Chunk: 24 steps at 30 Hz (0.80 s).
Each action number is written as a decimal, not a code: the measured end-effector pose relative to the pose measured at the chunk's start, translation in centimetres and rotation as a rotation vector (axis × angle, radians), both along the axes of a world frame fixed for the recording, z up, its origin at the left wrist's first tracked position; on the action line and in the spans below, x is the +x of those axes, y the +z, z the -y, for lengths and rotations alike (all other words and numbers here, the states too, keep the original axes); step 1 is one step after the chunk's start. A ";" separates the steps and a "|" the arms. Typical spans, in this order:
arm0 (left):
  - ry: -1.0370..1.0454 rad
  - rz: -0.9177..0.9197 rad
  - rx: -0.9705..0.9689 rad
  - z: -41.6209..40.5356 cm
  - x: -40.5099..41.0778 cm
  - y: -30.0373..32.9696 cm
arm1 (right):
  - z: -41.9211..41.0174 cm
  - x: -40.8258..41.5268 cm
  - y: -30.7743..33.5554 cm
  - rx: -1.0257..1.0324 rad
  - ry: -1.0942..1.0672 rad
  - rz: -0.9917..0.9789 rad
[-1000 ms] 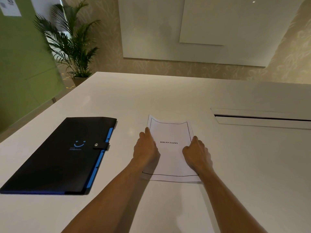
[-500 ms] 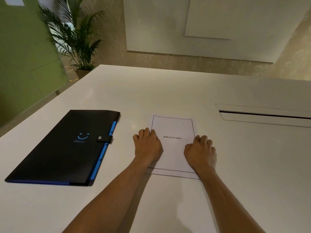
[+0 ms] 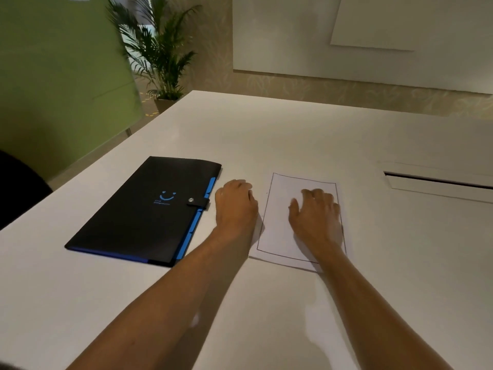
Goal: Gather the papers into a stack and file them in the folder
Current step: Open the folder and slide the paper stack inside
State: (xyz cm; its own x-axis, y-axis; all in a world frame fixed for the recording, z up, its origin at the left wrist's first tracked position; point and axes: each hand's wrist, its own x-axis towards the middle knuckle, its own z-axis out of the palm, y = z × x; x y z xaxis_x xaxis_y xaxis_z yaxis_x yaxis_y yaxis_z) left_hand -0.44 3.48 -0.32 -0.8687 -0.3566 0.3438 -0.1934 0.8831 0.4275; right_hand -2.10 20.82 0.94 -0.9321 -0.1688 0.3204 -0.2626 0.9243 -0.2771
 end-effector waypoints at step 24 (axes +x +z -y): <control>0.199 0.121 0.155 11.4 6.6 -2.1 | 20.2 0.4 -4.4 0.112 0.584 -0.085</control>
